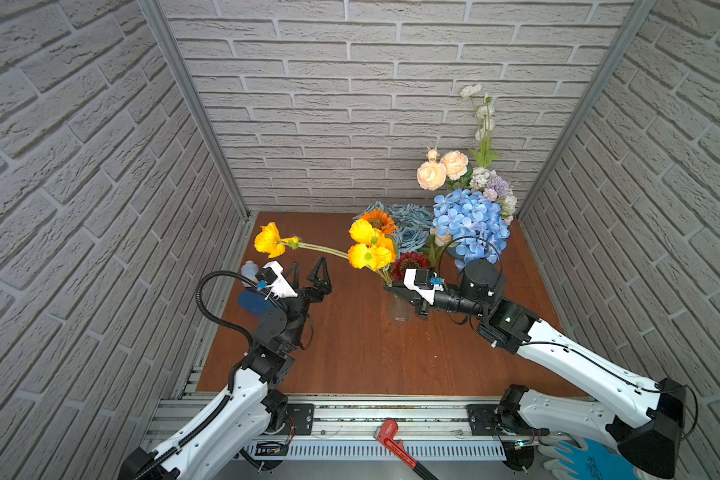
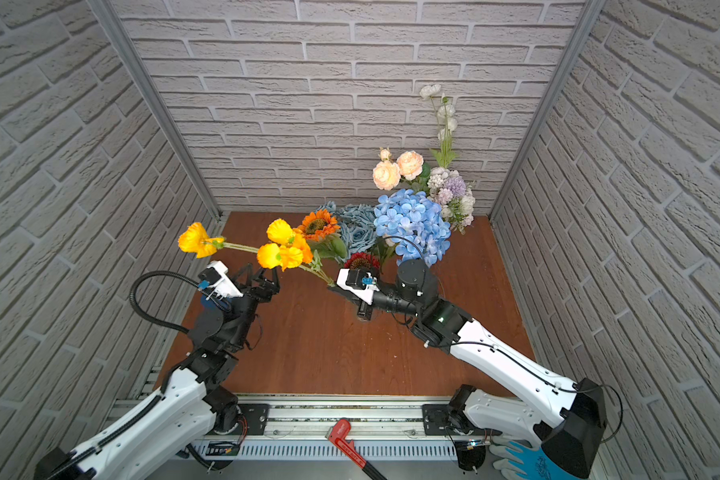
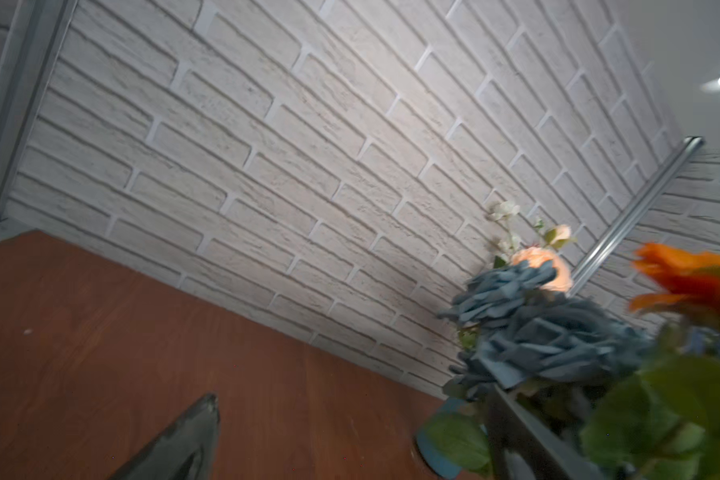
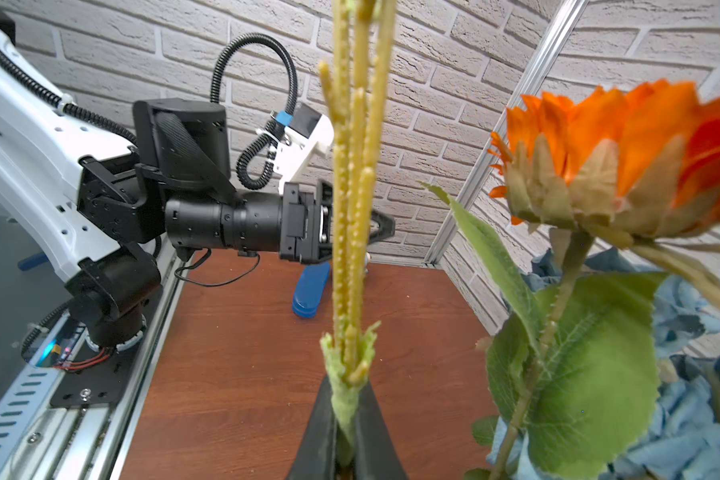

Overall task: Arrange the flowers into the vase
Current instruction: 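Hold poppy stems with right gripper while left gripper releases and withdraws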

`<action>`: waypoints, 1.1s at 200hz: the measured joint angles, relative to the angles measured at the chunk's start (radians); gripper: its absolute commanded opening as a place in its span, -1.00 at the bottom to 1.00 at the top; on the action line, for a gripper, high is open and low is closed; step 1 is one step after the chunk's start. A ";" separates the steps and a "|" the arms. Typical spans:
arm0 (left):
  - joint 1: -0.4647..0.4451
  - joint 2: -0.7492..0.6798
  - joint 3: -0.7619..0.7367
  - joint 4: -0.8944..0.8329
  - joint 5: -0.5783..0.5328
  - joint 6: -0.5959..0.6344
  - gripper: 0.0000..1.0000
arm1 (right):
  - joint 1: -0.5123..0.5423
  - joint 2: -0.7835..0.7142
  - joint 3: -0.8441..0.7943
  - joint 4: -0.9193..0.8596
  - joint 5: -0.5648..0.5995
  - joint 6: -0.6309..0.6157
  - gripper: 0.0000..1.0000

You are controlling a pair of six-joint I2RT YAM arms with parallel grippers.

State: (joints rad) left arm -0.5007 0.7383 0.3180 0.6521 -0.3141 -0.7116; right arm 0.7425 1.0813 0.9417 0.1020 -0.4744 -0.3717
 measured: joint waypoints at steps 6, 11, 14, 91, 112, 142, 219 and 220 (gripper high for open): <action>0.013 0.029 -0.010 0.002 0.008 -0.017 0.96 | 0.000 0.005 0.006 -0.003 0.005 -0.018 -0.88; 0.021 0.051 -0.015 0.003 0.015 -0.031 0.97 | 0.000 0.010 0.012 -0.006 0.008 -0.033 -0.88; 0.025 0.061 -0.018 0.003 0.018 -0.042 0.96 | 0.000 0.011 0.016 -0.008 0.011 -0.040 -0.88; 0.047 0.251 -0.017 0.083 0.129 -0.138 0.97 | 0.002 0.015 0.036 -0.022 0.097 -0.140 -0.88; 0.047 0.289 -0.014 0.103 0.152 -0.156 0.97 | 0.002 0.015 0.038 -0.026 0.103 -0.140 -0.88; 0.047 0.337 -0.009 0.134 0.175 -0.181 0.97 | 0.002 0.014 0.069 -0.039 0.089 -0.122 -0.88; 0.048 0.377 0.001 0.164 0.196 -0.208 0.96 | -0.002 -0.005 0.073 -0.030 0.142 -0.114 -0.88; 0.048 0.377 0.002 0.164 0.196 -0.208 0.96 | -0.002 -0.005 0.071 -0.029 0.143 -0.114 -0.88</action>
State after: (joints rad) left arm -0.4530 1.1149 0.3199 0.8165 -0.1177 -0.9199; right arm 0.7406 1.0760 1.0126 0.0731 -0.3317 -0.4862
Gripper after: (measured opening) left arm 0.983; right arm 0.089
